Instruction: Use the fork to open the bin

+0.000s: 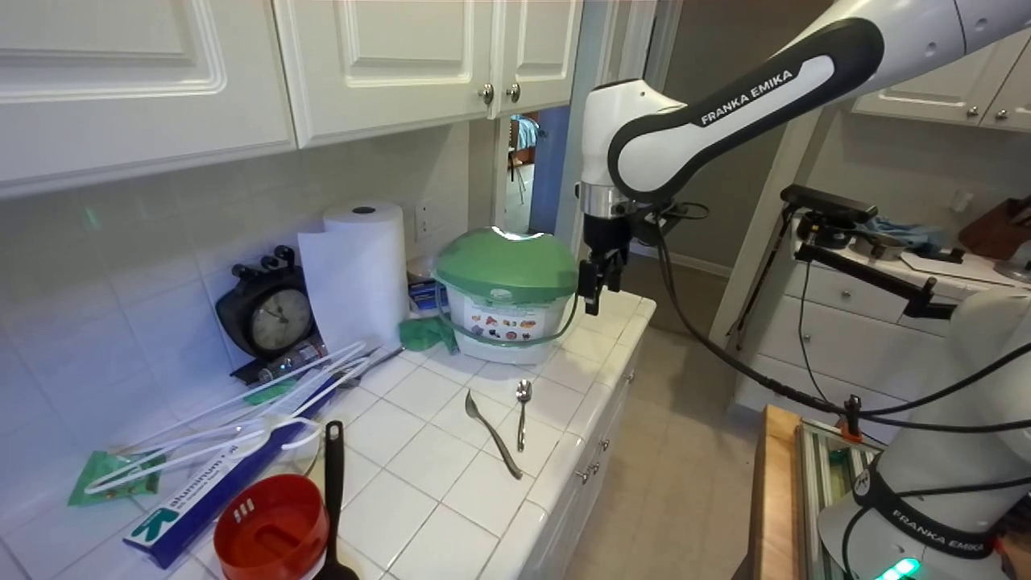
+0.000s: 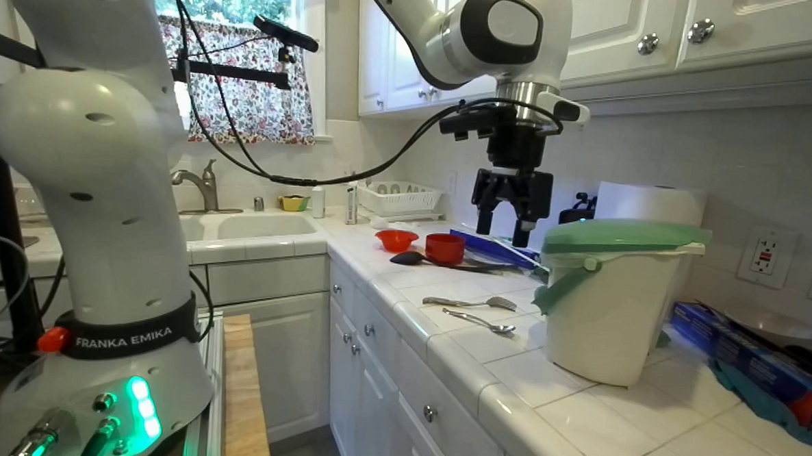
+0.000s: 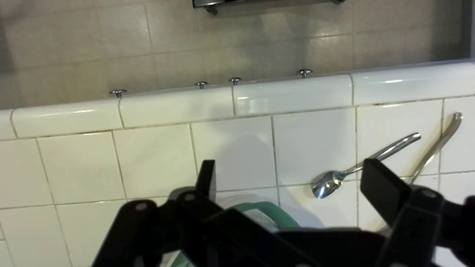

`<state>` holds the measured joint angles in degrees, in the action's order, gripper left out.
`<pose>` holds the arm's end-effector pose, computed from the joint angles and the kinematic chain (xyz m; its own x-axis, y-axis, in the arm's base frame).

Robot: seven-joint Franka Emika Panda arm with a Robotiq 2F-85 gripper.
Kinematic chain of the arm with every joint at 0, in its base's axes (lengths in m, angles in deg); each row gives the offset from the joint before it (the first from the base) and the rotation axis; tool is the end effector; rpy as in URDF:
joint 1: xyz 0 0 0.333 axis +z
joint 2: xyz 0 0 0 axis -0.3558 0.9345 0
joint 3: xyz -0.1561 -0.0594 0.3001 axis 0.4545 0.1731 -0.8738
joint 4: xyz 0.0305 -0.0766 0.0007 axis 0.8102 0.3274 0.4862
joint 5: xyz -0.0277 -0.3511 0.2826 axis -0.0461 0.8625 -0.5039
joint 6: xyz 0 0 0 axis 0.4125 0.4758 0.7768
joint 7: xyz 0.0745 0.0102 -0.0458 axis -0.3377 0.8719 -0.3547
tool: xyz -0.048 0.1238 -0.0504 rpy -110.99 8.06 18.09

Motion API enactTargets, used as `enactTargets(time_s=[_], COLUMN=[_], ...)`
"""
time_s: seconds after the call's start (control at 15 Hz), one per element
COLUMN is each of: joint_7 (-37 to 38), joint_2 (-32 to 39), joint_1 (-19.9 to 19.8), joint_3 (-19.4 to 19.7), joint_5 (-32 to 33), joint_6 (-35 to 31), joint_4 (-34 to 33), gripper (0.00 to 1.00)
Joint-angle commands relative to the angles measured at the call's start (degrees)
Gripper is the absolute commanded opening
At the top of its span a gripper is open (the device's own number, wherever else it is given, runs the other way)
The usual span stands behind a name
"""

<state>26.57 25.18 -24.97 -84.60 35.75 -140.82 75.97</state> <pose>0.5290 -0.0868 0.3277 0.9887 -0.1162 -0.0949 -0.1089 -0.9909 0.0793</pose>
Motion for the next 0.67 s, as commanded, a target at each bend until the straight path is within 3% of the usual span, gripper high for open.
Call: enactTargets(time_s=[0.0,0.6], joint_7=[2.4,14.0], joint_2=[0.1,2.1], joint_1=[-0.5,1.9], joint_3=[0.1,-2.8], joint_5=[0.6,-1.3], joint_6=[-4.1,-5.6], joint_4=[0.1,-0.3], gripper=[1.00,1.00])
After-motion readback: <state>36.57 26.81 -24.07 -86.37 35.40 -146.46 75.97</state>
